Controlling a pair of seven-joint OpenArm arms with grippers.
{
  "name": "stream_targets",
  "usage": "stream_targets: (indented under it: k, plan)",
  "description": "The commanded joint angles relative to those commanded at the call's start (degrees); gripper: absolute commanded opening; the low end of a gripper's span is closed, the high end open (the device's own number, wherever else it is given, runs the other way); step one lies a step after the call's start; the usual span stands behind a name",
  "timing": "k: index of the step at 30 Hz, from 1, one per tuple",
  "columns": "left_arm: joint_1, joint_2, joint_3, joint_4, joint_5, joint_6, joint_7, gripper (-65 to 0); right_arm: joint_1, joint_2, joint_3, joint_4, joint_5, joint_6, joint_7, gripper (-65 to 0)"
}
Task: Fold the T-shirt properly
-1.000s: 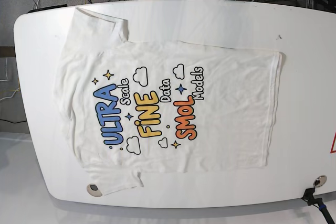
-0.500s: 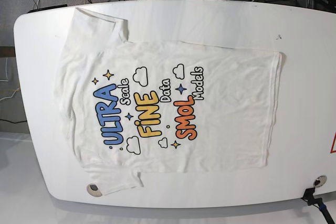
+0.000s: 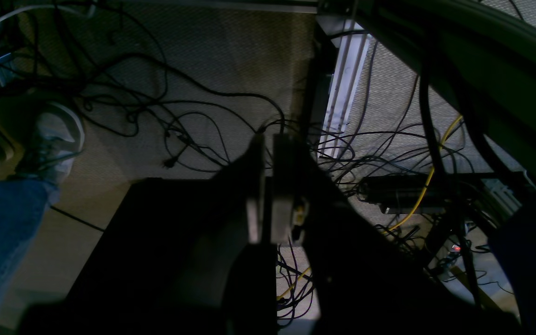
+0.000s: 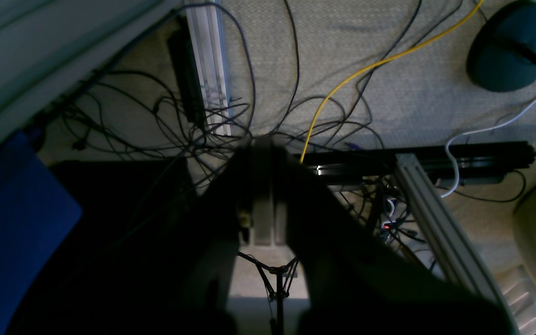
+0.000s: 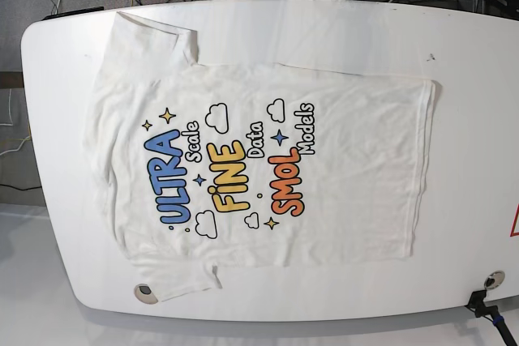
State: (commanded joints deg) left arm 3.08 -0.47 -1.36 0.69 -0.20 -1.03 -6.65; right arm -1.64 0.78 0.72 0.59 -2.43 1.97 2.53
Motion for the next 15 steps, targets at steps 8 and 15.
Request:
stream_targets:
  k: [8, 15]
  plan:
    - [-0.1, -0.1, 0.0, 0.1, 0.1, 0.0, -0.3, -64.7, -0.2, 0.0, 0.1, 0.6, -0.2, -0.3, 0.0, -65.0]
    - [-0.1, -0.1, -0.1, 0.0, 0.1, 0.0, -0.3, -64.6, -0.3, 0.1, 0.2, 0.4, -0.3, -0.11, 0.0, -65.0]
